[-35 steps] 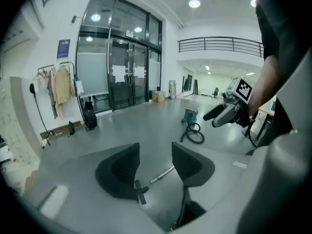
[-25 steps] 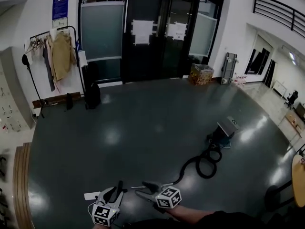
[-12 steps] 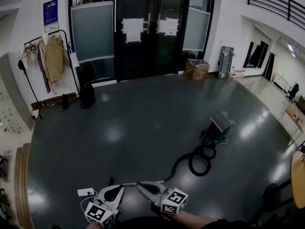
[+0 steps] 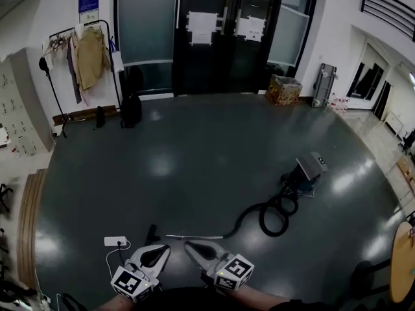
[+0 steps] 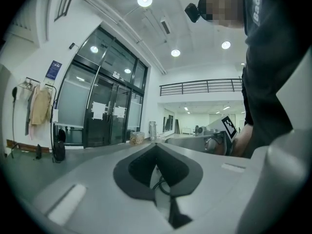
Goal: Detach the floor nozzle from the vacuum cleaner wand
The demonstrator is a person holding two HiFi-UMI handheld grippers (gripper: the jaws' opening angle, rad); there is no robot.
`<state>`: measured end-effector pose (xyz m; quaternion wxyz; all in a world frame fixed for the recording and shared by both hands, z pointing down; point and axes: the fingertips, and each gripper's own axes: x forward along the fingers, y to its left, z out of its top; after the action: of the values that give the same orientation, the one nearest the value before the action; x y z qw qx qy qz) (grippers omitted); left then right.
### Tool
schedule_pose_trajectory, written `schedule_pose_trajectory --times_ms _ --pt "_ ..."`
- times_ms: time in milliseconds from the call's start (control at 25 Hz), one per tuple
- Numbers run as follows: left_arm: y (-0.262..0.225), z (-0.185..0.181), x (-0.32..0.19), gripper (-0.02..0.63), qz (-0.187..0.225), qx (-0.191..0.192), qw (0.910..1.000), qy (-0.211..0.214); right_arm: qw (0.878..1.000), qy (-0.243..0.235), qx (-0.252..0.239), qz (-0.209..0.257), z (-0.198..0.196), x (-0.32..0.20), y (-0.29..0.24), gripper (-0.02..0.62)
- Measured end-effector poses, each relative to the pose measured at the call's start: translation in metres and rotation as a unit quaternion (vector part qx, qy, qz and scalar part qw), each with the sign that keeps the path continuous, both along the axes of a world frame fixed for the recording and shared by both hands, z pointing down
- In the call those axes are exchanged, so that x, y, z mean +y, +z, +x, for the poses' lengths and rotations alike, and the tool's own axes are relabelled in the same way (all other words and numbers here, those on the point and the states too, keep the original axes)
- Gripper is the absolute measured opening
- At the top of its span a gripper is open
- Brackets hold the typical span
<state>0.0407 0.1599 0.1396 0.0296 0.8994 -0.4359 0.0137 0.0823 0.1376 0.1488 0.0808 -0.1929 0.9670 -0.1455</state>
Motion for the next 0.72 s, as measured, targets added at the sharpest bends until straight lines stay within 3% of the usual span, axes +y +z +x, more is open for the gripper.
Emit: schedule_pose_trajectory --times_ms 720 --pt "0.007 -0.03 0.007 0.002 -0.011 0.01 0.9996 -0.025 1.0 -0.013 0.015 -0.001 -0.029 0.01 0.0 -0.002"
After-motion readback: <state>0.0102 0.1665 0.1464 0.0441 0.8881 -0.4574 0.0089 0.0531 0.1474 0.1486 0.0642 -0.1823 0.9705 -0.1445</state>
